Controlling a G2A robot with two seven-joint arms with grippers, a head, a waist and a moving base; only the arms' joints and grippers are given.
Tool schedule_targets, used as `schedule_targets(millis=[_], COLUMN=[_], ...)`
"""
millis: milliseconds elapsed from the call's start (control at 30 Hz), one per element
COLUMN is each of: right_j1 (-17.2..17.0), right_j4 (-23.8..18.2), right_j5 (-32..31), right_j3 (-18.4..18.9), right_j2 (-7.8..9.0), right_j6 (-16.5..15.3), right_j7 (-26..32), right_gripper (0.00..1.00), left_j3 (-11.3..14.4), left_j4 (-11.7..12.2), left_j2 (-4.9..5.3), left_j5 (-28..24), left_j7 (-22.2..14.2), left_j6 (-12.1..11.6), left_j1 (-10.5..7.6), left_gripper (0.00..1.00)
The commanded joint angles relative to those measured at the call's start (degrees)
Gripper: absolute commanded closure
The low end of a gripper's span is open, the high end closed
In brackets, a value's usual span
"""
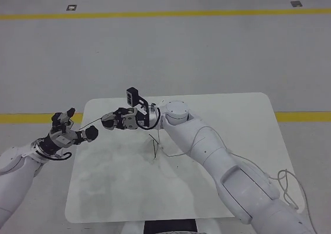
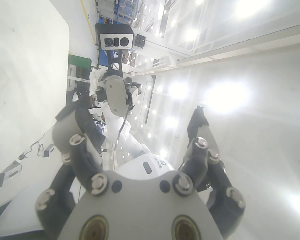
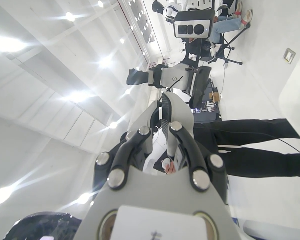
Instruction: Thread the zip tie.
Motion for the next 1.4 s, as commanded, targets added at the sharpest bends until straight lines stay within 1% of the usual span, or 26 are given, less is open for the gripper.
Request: schedule_targets(millis=[0, 67, 100, 267, 400, 433, 467, 500, 667, 700, 733, 800, 900, 967, 1000, 1033, 1067, 1100, 1133, 1233, 1267, 1333, 1367], right_j1=[0.0, -0.42, -1.02, -2.83, -3.86, -4.07, -4.2, -4.19, -4.19, -4.19, -4.96, -5.72, -6.55, -6.98, -7.09, -7.17, -7.22, -7.27, -7.3, -7.4, -7.45, -7.65, -7.74], right_j4=[-0.01, -0.34, -1.15, -4.29, -5.78, -6.02, -6.27, -6.31, -6.31, -6.31, -7.18, -8.48, -9.98, -10.77, -11.05, -11.29, -11.57, -11.78, -11.95, -12.54, -12.72, -13.15, -13.32], right_j5=[-0.01, 0.05, 0.25, 0.78, 1.35, 1.58, 1.91, 1.88, 1.88, 1.88, 1.64, 1.23, 0.91, 0.66, 0.48, 0.22, -0.18, -0.4, -0.7, -1.65, -1.84, -2.03, -2.06], right_j3=[0.0, 0.09, 0.32, 1.97, 2.72, 2.7, 2.59, 2.56, 2.56, 2.56, 2.51, 2.56, 2.82, 2.88, 2.88, 2.85, 2.81, 2.82, 2.8, 2.85, 2.88, 2.97, 3.01], right_j2=[0.01, 0.03, 0.12, 1.11, 1.59, 1.63, 1.63, 1.64, 1.64, 1.64, 1.68, 1.84, 2.11, 2.25, 2.31, 2.37, 2.46, 2.53, 2.6, 2.87, 2.94, 3.09, 3.14], right_j6=[0.01, -0.01, 0.16, 1.42, 2.46, 3.18, 4.22, 4.43, 4.43, 4.43, 4.45, 5.1, 5.93, 6.39, 6.59, 6.8, 7.05, 7.18, 7.29, 7.53, 7.61, 7.84, 7.93], right_j7=[0.02, -0.7, -1.31, 0.82, 2.86, 3.62, 4.77, 4.94, 4.94, 4.94, 3.44, 2.16, 1.05, 0.61, 0.46, 0.31, 0.14, 0.04, -0.06, -0.18, -0.21, -0.27, -0.3], right_gripper=[1.0, 1.0, 1.0, 1.0, 1.0, 1.0, 1.0, 1.0, 1.0, 1.0, 1.0, 1.0, 1.0, 1.0, 1.0, 1.0, 1.0, 1.0, 1.0, 1.0, 1.0, 1.0, 1.0], left_j3=[0.01, 0.09, 0.18, 0.01, 0.02, 0.06, -0.15, -0.27, -0.27, -0.04, -0.02, -0.07, -0.38, -0.66, -0.74, -0.82, -0.92, -1.0, -1.08, -1.38, -1.43, -1.52, -1.54], left_j4=[0.0, -0.32, -0.42, 0.57, 1.02, 0.96, 1.19, 1.38, 1.38, 0.83, 0.39, 0.03, -0.11, -0.15, -0.17, -0.18, -0.19, -0.17, -0.16, -0.19, -0.23, -0.31, -0.36], left_j2=[0.0, -0.16, -0.26, -0.69, -1.0, -1.05, -1.09, -1.11, -1.11, -1.19, -1.28, -1.38, -1.52, -1.62, -1.68, -1.74, -1.81, -1.86, -1.91, -2.1, -2.16, -2.31, -2.37], left_j5=[-0.01, 0.7, 0.66, -1.2, -1.12, -0.83, -0.12, 0.16, 0.16, 0.35, 0.39, 0.32, 0.41, 0.7, 0.74, 0.76, 0.85, 0.93, 1.08, 1.56, 1.61, 1.8, 1.87], left_j7=[0.0, 1.75, 1.89, -2.13, -4.75, -5.91, -6.79, -6.76, -6.76, -6.14, -6.08, -6.9, -8.25, -8.5, -8.59, -8.66, -8.78, -8.82, -8.83, -8.05, -7.95, -7.78, -7.73], left_j6=[0.02, 0.31, 0.77, 3.89, 4.88, 5.02, 4.09, 3.46, 3.46, 3.94, 4.39, 5.3, 5.88, 5.79, 5.8, 5.85, 5.91, 5.96, 6.02, 5.73, 5.79, 5.89, 5.96], left_j1=[0.0, -0.2, -0.2, -0.7, -1.13, -1.25, -1.42, -1.46, -1.46, -1.44, -1.39, -1.24, -1.05, -0.94, -0.89, -0.86, -0.83, -0.81, -0.79, -0.74, -0.73, -0.74, -0.74], left_gripper=[0.0, 0.0, 0.0, 0.0, 0.0, 0.0, 0.0, 0.0, 0.0, 0.0, 0.0, 0.0, 0.0, 0.0, 0.06, 0.21, 0.4, 0.51, 0.58, 0.62, 0.67, 0.71, 0.76])
